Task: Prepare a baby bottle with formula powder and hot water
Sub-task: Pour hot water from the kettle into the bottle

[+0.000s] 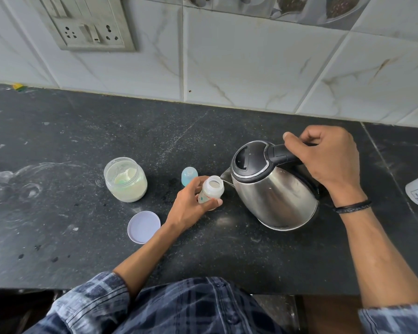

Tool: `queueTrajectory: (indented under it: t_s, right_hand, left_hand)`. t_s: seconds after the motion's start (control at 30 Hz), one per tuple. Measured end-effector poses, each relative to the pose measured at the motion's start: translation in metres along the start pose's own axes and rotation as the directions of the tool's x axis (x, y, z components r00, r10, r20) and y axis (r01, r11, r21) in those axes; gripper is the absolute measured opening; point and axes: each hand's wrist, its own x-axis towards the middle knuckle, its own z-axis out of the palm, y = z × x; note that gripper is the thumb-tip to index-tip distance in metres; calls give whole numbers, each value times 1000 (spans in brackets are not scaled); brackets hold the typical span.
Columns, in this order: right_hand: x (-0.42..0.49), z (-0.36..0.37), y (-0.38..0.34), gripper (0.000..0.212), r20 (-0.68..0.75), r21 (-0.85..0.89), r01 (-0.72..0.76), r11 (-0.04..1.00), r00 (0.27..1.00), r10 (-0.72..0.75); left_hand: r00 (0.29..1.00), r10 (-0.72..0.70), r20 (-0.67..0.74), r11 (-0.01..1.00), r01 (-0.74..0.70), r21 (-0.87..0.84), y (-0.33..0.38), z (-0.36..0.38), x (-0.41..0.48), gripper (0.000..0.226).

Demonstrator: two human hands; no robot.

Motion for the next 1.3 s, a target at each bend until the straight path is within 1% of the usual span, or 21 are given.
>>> queueTrajectory:
  t_s: [0.2, 0.4, 0.5, 0.7, 0.93, 1.13, 1.23, 1.3]
  right_hand:
    - [2, 2, 12, 42, -17, 93, -29, 995, 999, 30]
    - [0, 6, 21, 46, -32, 198, -130, 971, 990, 139]
    - [-2, 9, 23, 48, -58, 251, -155, 956, 983, 174]
    - [-5, 13, 27, 46, -120, 327, -202, 923, 960, 253]
    - [-7, 19, 34, 50, -168, 429, -259, 865, 918, 359]
    - [-11, 18, 38, 51, -169, 468, -270, 842, 907, 385]
    - [-11, 19, 38, 51, -173, 467, -252, 848, 914, 367]
    - [-9, 19, 36, 48, -178, 433, -231, 871, 926, 334]
  left_hand:
    - [1000, -14, -10, 1000, 15, 8, -1, 1, 0, 60]
    - [999, -23, -33, 999, 24, 33, -4, 0, 2, 60]
    - [999, -25, -35, 998, 26, 50, -4, 0, 2, 59]
    - [999, -34, -38, 997, 36, 69, -6, 0, 2, 57]
    - [998, -45, -36, 994, 48, 95, -6, 0, 1, 58]
    - [998, -54, -40, 995, 57, 87, -5, 0, 0, 60]
    - [997, -52, -56, 996, 56, 72, -2, 0, 3, 61]
    - [997, -41, -68, 997, 46, 69, 2, -2, 5, 61]
